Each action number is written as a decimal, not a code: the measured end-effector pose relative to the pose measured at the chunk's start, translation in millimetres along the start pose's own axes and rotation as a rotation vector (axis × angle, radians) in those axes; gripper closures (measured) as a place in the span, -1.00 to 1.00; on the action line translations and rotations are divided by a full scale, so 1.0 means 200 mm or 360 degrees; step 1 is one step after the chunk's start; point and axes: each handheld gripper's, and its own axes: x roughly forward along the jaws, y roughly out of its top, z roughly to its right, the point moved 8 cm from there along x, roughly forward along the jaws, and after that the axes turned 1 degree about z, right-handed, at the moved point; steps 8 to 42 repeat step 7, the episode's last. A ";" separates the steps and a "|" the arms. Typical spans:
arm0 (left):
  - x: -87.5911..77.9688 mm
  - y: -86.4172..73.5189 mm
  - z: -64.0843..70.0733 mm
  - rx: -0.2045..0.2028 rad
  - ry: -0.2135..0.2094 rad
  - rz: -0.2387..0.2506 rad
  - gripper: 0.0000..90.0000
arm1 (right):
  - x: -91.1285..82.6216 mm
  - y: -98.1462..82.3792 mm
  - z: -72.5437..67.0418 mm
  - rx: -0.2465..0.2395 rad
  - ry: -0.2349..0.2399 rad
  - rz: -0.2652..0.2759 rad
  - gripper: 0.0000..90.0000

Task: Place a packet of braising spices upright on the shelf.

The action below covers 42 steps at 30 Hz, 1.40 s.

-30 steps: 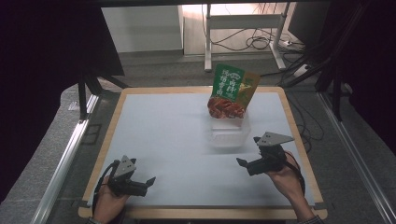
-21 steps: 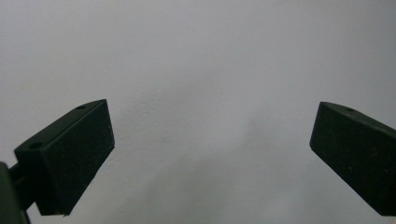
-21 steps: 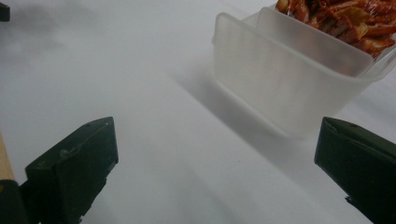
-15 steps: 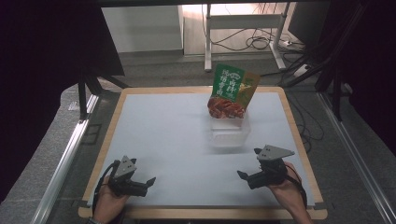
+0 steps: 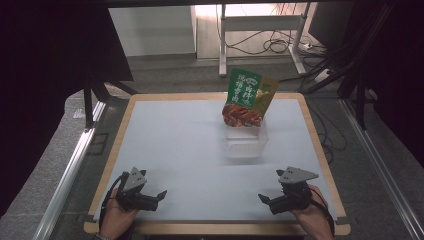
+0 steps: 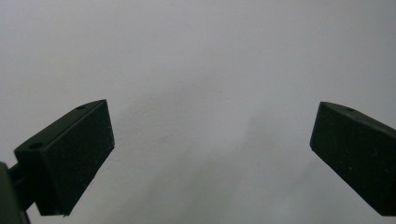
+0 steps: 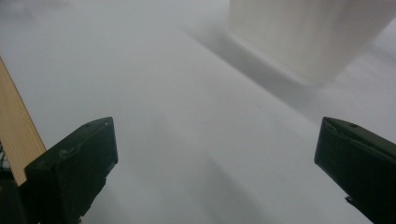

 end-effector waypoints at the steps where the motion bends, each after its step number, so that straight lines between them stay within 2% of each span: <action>1: 0.00 0.00 0.00 0.0000 0.0001 0.0000 -1.00 | 0.00 -0.01 0.00 0.0002 0.0000 -0.0010 -1.00; 7: 0.00 0.00 0.00 0.0011 0.0006 -0.0010 -1.00 | 0.01 -0.04 0.02 0.0028 0.0007 -0.0038 -1.00; 42: 0.00 0.00 0.00 0.0011 0.0006 -0.0010 -1.00 | 0.01 -0.04 0.02 0.0028 0.0007 -0.0038 -1.00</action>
